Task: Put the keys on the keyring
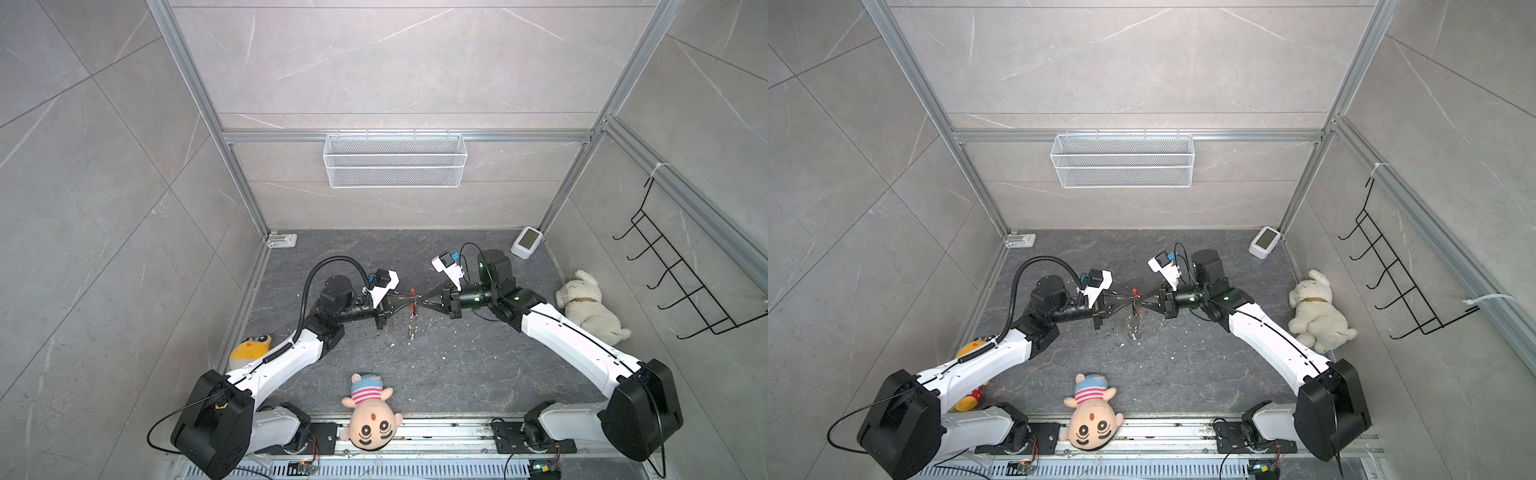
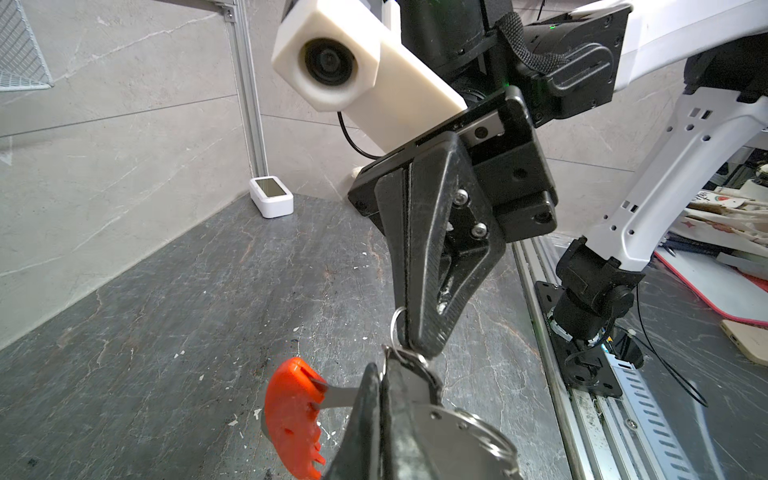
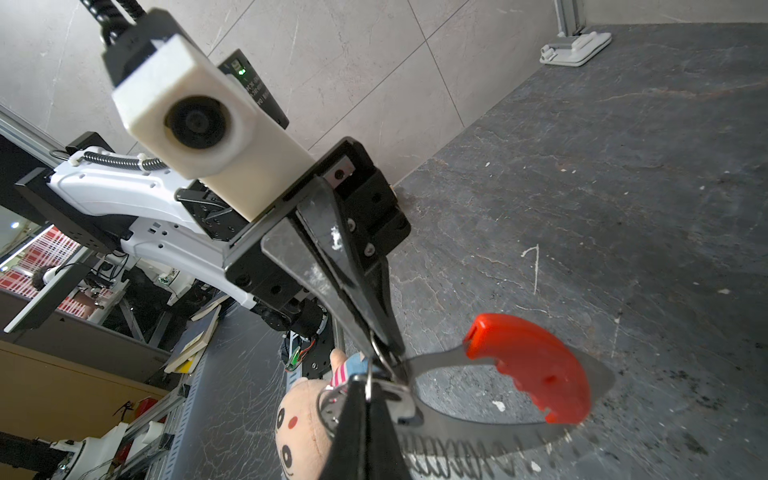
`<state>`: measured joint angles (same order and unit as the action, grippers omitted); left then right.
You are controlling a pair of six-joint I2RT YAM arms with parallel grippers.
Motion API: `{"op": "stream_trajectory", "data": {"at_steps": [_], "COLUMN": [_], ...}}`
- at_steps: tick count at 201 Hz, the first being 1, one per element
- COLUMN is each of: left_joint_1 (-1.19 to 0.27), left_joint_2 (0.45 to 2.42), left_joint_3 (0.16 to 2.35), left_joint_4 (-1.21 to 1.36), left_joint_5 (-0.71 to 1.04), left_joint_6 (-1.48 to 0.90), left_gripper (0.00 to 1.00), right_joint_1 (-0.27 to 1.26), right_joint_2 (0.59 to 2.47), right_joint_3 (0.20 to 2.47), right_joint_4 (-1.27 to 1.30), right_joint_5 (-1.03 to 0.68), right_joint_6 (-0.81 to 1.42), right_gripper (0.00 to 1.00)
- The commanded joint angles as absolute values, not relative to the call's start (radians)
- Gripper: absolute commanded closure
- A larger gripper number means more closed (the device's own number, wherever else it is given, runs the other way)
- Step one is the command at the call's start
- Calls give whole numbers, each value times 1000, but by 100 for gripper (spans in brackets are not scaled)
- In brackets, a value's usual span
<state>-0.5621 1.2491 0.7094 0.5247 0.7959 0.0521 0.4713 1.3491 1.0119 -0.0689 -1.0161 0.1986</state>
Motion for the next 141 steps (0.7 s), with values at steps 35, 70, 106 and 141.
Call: {"op": "stream_trajectory", "data": {"at_steps": [35,70,106,141], "left_joint_1": [-558,-558,-558,-558], "left_joint_2": [1240,1233,1229,1218], "left_joint_3": [755,748,753,753], "left_joint_4": [631,669,679,687], "left_joint_5": [846,859,875,889], "left_joint_6": [41,28,25,18], "left_gripper": [100,100,100,100], "right_joint_1": [473,465,450,427], "right_joint_2": [1394,1411,1425,1435], "right_joint_3": [1046,1035,1020,1004], "right_joint_4": [-23,4,52,102], "right_joint_5": [-1011,-1020,-1039,-1070], "right_joint_6": [238,263,294,336], "right_gripper": [100,100,100,100]}}
